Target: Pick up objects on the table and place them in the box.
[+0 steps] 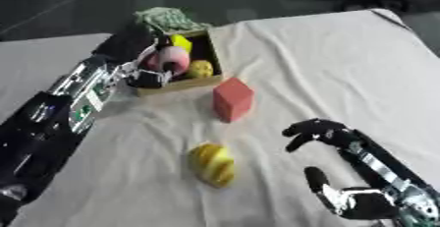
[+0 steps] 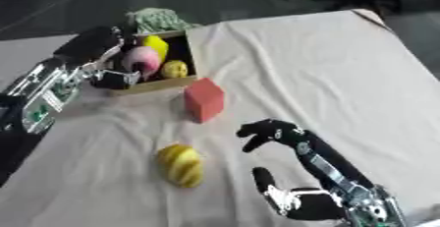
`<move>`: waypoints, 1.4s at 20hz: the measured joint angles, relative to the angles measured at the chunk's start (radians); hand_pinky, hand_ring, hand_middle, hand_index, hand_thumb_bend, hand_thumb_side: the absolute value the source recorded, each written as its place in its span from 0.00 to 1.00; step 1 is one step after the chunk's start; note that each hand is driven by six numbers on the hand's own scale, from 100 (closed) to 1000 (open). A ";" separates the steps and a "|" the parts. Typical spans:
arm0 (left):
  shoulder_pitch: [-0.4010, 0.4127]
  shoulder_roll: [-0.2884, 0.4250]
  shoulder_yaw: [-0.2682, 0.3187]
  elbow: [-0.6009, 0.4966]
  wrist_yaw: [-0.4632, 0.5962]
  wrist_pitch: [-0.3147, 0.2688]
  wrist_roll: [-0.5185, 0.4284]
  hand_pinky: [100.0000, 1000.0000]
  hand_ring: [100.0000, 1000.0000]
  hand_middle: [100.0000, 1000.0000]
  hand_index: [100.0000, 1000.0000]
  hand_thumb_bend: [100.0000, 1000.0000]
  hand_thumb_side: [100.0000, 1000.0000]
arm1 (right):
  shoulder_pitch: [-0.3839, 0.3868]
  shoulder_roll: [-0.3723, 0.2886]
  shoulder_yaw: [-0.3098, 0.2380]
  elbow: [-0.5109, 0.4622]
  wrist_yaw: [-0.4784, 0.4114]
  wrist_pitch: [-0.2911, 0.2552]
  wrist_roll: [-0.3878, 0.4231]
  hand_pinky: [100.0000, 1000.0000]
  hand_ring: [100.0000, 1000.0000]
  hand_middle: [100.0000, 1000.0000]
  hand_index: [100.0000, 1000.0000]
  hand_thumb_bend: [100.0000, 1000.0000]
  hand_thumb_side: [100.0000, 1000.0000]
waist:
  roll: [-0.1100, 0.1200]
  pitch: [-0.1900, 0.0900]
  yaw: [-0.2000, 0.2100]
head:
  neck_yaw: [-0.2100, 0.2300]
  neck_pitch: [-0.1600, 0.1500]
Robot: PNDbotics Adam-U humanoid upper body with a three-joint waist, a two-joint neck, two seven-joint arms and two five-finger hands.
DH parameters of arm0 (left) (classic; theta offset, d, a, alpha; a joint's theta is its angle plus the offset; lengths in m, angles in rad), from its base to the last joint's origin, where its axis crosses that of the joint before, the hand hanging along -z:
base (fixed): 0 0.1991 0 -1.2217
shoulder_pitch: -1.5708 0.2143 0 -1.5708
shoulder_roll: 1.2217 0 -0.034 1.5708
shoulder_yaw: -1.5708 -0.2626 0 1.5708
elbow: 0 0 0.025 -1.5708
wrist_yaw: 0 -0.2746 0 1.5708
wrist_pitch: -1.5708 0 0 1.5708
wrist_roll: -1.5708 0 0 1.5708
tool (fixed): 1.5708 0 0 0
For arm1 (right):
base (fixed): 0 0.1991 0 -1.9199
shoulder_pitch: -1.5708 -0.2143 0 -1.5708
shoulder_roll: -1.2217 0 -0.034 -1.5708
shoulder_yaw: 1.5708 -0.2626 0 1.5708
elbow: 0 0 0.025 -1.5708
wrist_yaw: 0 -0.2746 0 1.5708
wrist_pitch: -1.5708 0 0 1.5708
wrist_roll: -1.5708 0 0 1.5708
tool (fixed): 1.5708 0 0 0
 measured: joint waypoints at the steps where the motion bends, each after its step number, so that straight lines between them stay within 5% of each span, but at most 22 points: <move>1: 0.000 -0.002 0.000 0.003 -0.003 0.011 0.006 0.70 0.59 0.53 0.71 0.00 0.16 | -0.002 0.001 0.002 0.000 -0.002 0.000 0.002 0.66 0.64 0.76 0.90 0.00 0.37 | 0.000 0.001 -0.002 | 0.001 0.000; 10: -0.003 -0.017 -0.012 0.045 -0.051 0.045 -0.002 0.80 0.74 0.75 0.92 0.00 0.18 | -0.008 0.008 0.003 0.000 -0.008 0.002 0.010 0.66 0.64 0.76 0.90 0.00 0.38 | 0.000 0.007 -0.007 | 0.005 0.000; 18: -0.002 -0.017 -0.012 0.058 -0.119 0.018 -0.122 0.83 0.79 0.81 0.96 0.07 0.21 | -0.010 0.008 0.003 0.000 -0.008 0.003 0.011 0.66 0.64 0.76 0.90 0.00 0.37 | 0.000 0.007 -0.007 | 0.005 0.000; 28: -0.001 -0.006 -0.005 0.015 -0.111 0.035 -0.149 0.84 0.80 0.81 0.95 0.02 0.19 | -0.009 0.008 0.003 0.000 -0.008 0.003 0.010 0.66 0.64 0.76 0.90 0.00 0.37 | 0.000 0.007 0.001 | -0.003 0.000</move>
